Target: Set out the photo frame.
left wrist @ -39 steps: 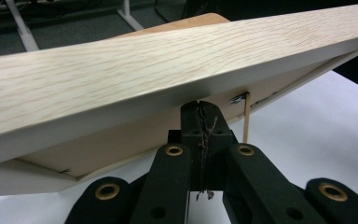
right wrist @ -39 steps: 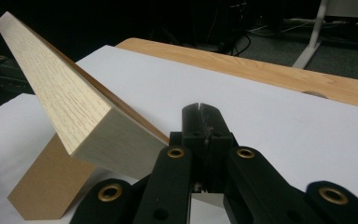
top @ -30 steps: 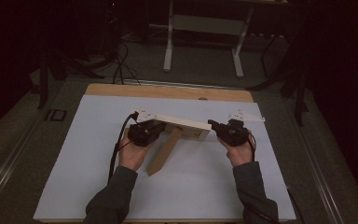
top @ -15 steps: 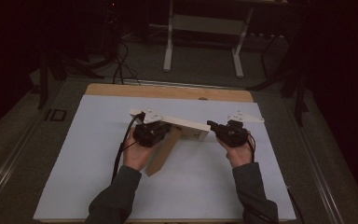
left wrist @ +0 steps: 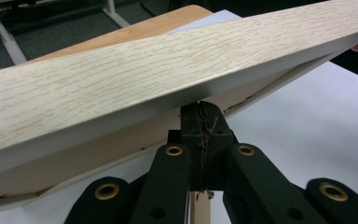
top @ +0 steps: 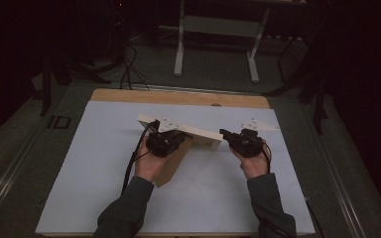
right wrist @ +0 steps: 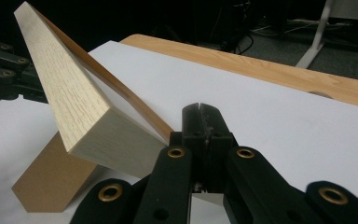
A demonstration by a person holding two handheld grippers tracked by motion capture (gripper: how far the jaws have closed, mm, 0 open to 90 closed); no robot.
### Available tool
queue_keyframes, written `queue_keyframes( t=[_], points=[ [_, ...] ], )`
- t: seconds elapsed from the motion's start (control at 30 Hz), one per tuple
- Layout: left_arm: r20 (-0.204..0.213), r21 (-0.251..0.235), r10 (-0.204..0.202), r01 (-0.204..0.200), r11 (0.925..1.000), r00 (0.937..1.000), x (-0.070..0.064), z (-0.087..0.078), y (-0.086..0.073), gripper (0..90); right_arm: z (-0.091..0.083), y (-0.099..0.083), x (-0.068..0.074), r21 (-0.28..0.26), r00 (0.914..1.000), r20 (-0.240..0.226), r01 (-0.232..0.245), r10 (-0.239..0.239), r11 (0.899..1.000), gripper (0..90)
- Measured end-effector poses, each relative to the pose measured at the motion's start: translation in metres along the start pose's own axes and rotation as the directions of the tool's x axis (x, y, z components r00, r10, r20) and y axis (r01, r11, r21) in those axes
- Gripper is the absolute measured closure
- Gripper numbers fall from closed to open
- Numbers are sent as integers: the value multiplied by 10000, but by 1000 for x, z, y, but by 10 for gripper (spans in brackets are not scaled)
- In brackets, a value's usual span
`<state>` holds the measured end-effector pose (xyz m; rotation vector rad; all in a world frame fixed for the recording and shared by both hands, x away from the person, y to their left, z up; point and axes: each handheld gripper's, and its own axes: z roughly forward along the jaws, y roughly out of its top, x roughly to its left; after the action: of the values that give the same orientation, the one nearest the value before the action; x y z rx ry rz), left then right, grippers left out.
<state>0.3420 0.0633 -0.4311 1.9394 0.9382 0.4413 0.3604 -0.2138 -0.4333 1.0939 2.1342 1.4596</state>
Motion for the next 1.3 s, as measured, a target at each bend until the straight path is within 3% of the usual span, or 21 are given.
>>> queue_keyframes(
  t=[0.9,0.93,1.3],
  points=[
    [-135,124,141,-139,9998,9998,0,0,1,897,-1,2,6,45,9996,-15,275,-275,9996,900],
    [31,12,177,-177,9998,9998,-2,0,1,897,-1,2,6,43,9996,-26,281,-281,9996,900],
    [149,203,436,-439,9988,9989,-8,6,4,898,-2,1,8,67,9993,-20,376,-376,9993,900]
  ],
)
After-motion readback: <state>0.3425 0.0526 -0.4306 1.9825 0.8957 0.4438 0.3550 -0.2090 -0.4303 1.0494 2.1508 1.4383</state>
